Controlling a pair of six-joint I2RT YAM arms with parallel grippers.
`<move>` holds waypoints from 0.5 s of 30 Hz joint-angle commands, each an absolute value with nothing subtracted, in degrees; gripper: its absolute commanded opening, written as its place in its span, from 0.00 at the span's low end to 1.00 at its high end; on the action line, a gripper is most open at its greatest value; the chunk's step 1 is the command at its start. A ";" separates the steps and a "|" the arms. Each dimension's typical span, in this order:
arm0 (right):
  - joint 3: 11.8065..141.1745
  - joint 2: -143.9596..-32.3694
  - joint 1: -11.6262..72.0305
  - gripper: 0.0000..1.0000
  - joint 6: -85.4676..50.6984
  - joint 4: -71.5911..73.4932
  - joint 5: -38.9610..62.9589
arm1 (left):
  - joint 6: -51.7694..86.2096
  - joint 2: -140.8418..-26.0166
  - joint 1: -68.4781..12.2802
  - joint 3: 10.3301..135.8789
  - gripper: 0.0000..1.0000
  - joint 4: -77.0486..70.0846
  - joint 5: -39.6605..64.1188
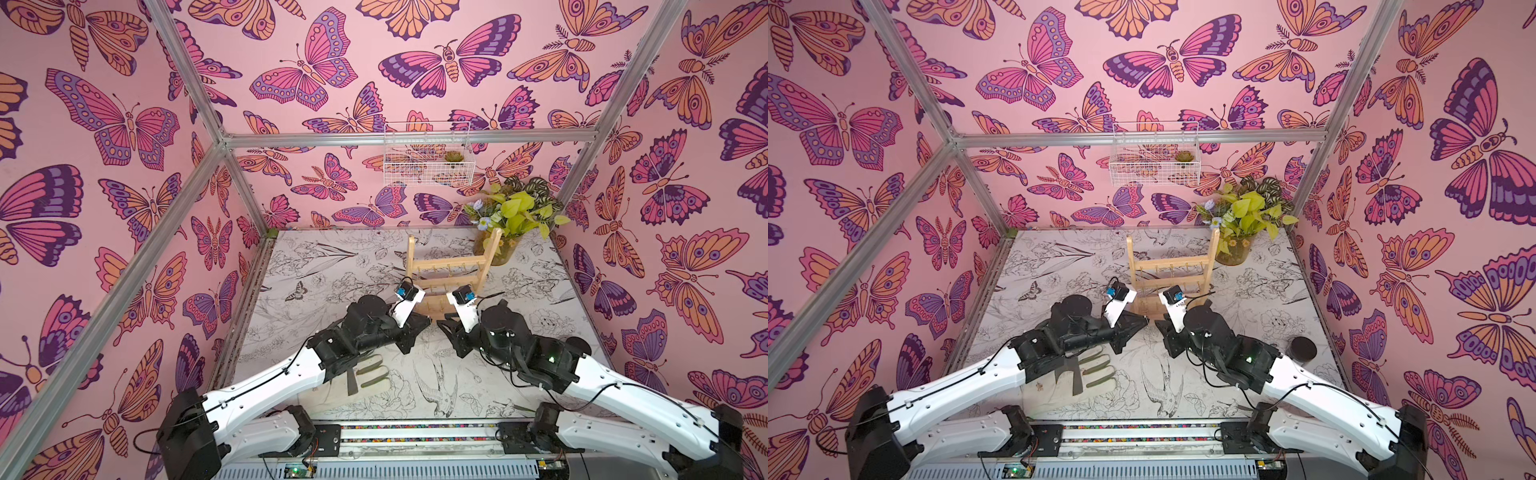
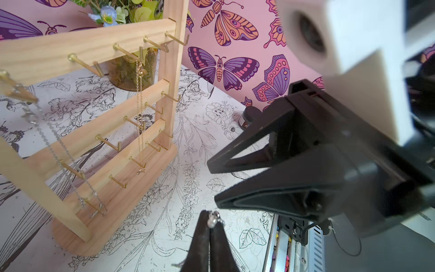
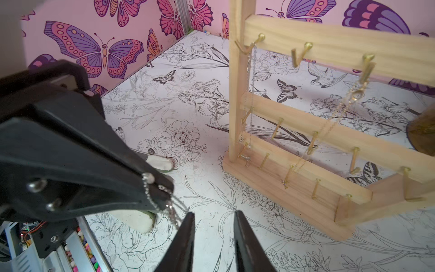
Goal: Hang the necklace on the jewelry display stand
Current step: Adjust the necklace.
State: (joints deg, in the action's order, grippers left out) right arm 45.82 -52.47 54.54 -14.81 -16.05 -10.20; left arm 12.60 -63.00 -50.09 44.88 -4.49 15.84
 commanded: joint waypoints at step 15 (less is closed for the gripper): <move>39.69 -54.73 47.37 0.37 -16.35 -4.38 10.06 | 14.97 -60.51 -45.57 44.52 0.00 -12.30 23.37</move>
